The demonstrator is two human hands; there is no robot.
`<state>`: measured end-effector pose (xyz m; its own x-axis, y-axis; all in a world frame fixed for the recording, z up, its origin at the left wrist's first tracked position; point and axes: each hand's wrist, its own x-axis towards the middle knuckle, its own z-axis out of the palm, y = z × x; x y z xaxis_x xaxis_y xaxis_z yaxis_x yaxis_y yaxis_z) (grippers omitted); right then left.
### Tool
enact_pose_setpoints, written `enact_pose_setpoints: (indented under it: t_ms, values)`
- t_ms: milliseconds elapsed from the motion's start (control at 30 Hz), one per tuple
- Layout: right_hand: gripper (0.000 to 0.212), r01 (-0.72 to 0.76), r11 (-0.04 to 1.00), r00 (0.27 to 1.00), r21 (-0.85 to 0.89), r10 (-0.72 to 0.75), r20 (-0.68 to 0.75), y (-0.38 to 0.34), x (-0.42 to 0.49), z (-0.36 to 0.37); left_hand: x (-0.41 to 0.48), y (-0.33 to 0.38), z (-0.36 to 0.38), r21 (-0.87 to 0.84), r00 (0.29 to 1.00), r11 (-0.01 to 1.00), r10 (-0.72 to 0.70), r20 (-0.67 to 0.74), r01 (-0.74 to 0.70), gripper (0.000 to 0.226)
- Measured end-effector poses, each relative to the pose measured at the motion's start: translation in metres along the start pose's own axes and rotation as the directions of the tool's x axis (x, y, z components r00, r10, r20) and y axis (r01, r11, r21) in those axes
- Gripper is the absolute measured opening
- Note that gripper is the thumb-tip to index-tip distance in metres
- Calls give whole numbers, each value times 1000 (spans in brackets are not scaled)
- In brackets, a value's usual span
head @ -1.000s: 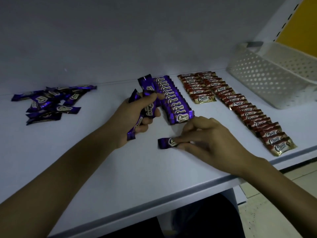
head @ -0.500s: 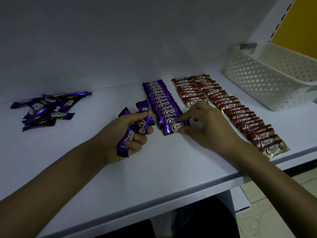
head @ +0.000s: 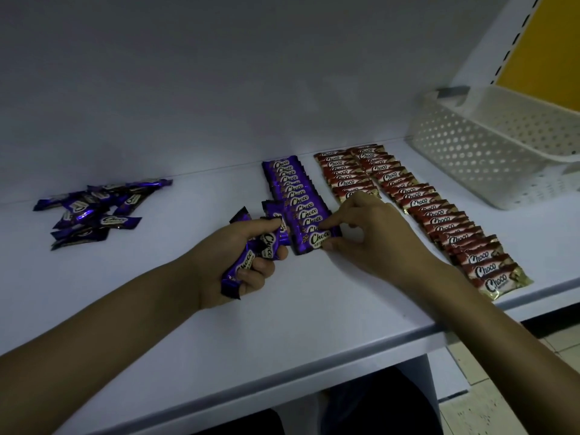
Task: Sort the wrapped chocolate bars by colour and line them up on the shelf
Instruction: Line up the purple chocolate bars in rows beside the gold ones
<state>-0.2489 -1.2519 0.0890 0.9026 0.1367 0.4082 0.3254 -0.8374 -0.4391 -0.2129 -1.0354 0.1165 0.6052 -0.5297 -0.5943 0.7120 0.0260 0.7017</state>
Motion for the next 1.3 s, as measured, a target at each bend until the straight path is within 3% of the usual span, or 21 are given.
enact_pose_setpoints:
  t_ms: [67,133,233,300,367,467,567,633,767,867,967,1067,1200,1300]
  values:
    - [32,-6,1000,1000,-6,6,18,-1,0,-1,1,0,-4,61,998,997,41,-52,-38,43]
    - [34,-25,999,999,-21,26,39,-4,1,-3,2,-1,-10,248,981,964,130,-142,-91,50]
    - [26,-117,986,993,117,117,9,-17,4,-9,-3,-6,-10,428,958,881,269,-99,-203,58]
    - [10,-148,906,988,397,151,24,-33,9,-15,-11,-8,-4,491,947,828,319,-16,-271,56]
    - [12,-203,764,979,612,156,129,-50,14,-17,-16,-10,0,536,936,781,350,50,-320,46]
    - [16,-304,598,951,742,242,194,-60,17,-14,-21,-12,3,568,916,734,389,95,-371,41]
    - [21,-332,554,926,764,345,153,-57,18,-17,-22,-13,-2,513,877,743,478,42,-430,27]
    - [23,-327,598,931,732,338,140,-53,15,-22,-19,-13,-9,450,844,760,535,-26,-468,20]
    - [18,-155,892,987,424,162,19,-52,-3,-30,-13,-17,-16,362,789,757,608,-88,-544,22]
    - [10,-177,857,984,485,154,88,-59,-19,-32,-13,-22,-14,372,770,737,632,-86,-564,21]
    - [18,-185,810,982,557,135,130,-60,-33,-31,-13,-25,-16,385,766,727,638,-76,-568,21]
    - [23,-132,882,990,453,95,103,-56,-45,-26,-13,-26,-18,397,768,724,637,-69,-564,21]
    - [21,-168,893,985,418,132,113,-49,-55,-22,-11,-25,-20,398,764,717,643,-62,-572,21]
    - [24,-105,974,993,202,91,81,-53,-58,-21,-9,-26,-23,393,765,717,642,-49,-576,26]
